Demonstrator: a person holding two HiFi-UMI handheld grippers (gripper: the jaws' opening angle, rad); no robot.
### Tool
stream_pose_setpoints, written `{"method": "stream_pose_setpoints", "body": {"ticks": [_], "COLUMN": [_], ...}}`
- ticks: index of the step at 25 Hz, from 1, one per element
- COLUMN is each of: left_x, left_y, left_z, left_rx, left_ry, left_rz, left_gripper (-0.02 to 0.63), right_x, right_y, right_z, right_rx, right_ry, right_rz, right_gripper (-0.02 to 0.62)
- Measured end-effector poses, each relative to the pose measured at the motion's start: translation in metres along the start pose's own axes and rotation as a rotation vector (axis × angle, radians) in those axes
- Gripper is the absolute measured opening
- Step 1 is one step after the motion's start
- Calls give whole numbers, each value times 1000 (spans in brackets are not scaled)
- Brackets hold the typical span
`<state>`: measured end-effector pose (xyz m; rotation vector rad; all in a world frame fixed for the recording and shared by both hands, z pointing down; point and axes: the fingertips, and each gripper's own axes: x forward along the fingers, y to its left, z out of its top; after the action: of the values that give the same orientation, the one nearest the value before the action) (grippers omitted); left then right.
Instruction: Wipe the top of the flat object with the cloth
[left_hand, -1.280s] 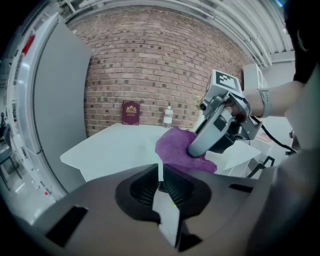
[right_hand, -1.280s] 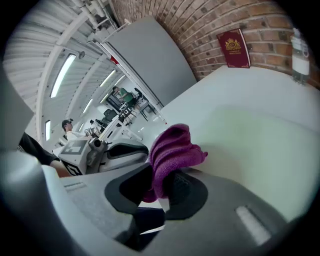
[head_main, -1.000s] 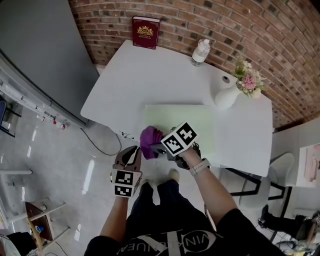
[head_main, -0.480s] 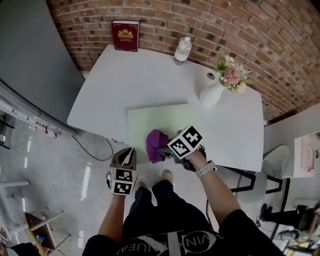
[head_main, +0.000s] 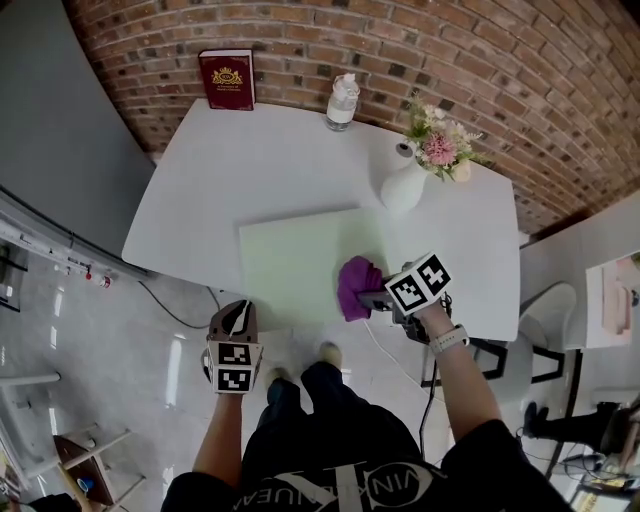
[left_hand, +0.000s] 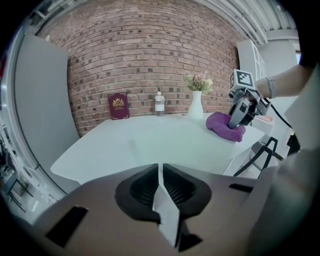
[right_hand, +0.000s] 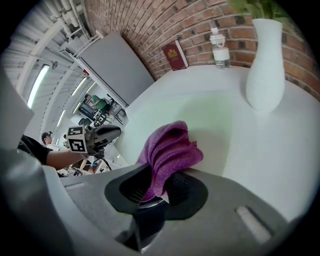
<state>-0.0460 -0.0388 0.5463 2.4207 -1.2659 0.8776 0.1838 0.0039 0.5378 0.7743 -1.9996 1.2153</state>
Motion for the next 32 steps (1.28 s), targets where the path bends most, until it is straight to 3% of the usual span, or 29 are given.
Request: {"method": "stream_pose_setpoints", "body": {"ticks": [13,18,21,26,32], "left_x": [3,0,-8,-25,-53], "left_y": [0,3,8,25,35], "left_z": [4,10,24,72,134], "left_rx": [-14,-8,-50,-162,-196], "left_ry": [10,2,-61,-242,-397], "left_rz": [32,41,34,11,-9], "left_gripper": [28,28,28,26,23], "right_x": [-52,-75,-89,-113,-152], "right_y": [-54,-69,-62,-19,39], "right_z": [-36,-37,-20,27,78], "right_rx": [86,42,-15,-117,-262], "right_ry": [-40,-85,-214,-511,-817], "right_rz": [-89,-212,-256,-257,-295], "right_gripper": [78,78,78,78,78]}}
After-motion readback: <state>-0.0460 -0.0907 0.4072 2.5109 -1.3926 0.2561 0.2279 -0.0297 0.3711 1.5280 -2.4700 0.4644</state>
